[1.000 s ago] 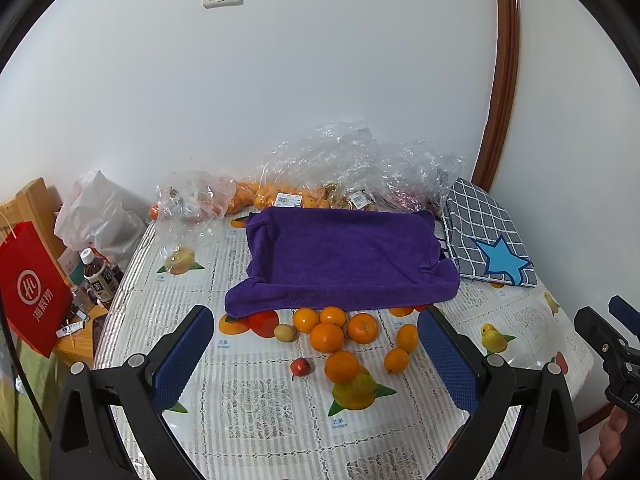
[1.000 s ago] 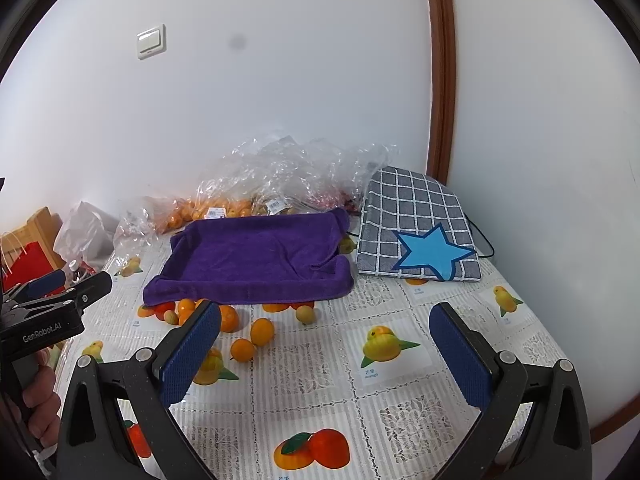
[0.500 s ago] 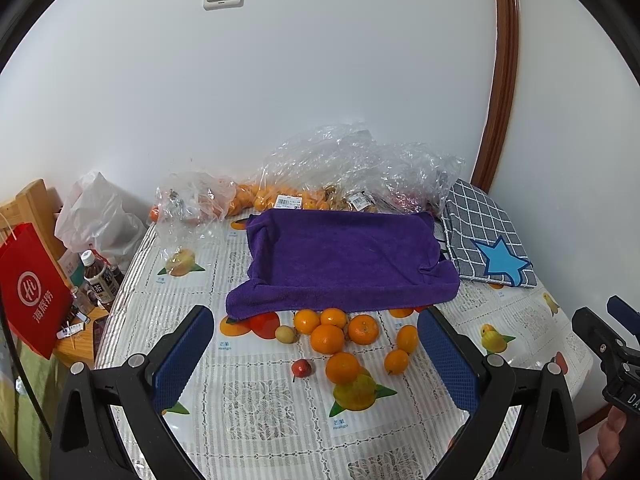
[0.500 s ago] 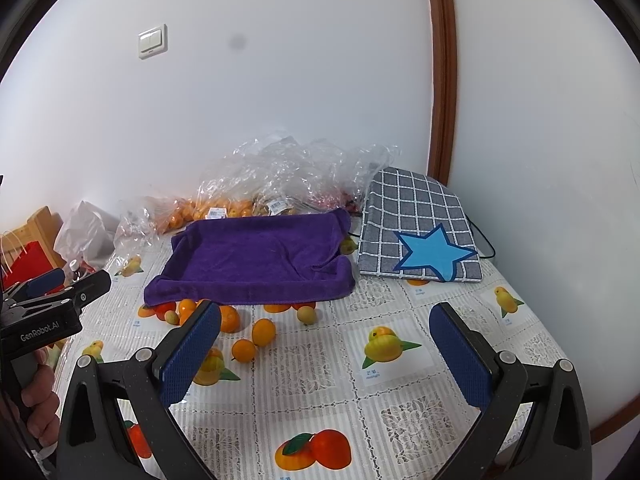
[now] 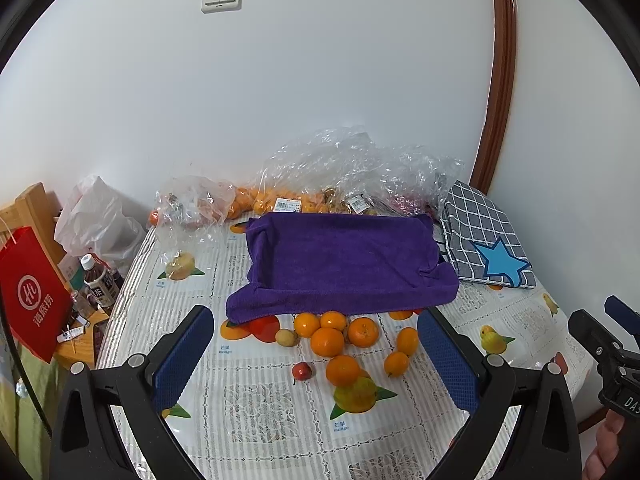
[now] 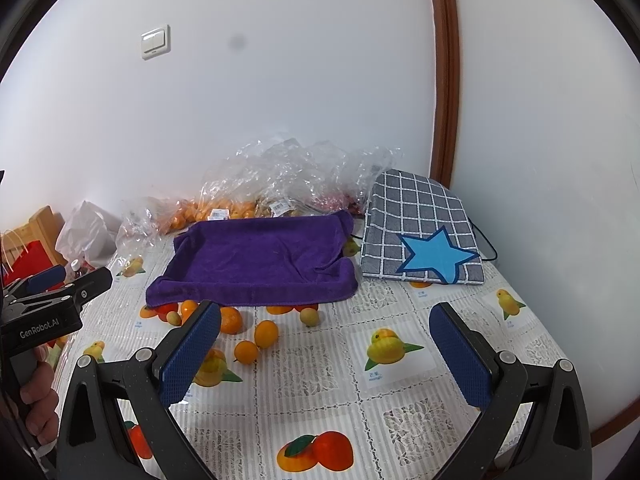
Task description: Organize fruits
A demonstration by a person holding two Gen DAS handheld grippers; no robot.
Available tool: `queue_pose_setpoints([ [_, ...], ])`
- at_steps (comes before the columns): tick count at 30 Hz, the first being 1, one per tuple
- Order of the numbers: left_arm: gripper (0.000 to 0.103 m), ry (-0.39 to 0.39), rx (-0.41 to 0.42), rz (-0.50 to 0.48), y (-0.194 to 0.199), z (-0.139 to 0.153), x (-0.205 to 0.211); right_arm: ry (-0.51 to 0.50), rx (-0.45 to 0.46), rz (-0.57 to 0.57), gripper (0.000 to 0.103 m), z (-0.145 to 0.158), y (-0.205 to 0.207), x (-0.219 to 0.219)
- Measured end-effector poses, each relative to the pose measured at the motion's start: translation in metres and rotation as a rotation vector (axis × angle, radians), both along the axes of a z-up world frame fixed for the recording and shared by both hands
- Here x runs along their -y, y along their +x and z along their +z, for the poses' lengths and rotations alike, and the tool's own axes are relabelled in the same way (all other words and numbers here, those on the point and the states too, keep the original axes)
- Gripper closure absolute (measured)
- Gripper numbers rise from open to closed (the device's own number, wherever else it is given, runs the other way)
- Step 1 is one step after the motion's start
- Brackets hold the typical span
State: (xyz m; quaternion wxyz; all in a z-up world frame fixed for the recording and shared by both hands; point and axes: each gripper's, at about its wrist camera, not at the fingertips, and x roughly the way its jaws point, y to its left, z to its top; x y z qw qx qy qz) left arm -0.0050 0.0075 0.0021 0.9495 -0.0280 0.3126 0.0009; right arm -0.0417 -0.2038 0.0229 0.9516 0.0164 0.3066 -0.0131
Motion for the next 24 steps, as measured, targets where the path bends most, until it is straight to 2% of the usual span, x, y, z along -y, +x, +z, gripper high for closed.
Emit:
queue_pose_setpoints([
  [8, 0.0, 0.009, -0.015, 0.02, 0.009, -0.008, -0.005, 0.013, -0.003, 0.022, 0.0, -0.007, 0.004, -0.003],
  [14, 0.0, -0.005, -0.045, 0.033, 0.02, -0.03, -0.02, -0.001, -0.014, 0.014, 0.0, -0.026, 0.015, -0.003],
  [19, 0.001, -0.017, -0.092, 0.027, 0.032, -0.057, -0.036, 0.03, -0.069, 0.038, 0.003, -0.057, 0.035, -0.004],
  [22, 0.002, -0.013, -0.137, 0.047, 0.041, -0.076, -0.046, 0.052, -0.13, 0.06, 0.007, -0.082, 0.051, -0.007],
  [24, 0.003, -0.018, -0.159, 0.054, 0.046, -0.089, -0.053, 0.062, -0.166, 0.084, 0.015, -0.099, 0.06, -0.012],
])
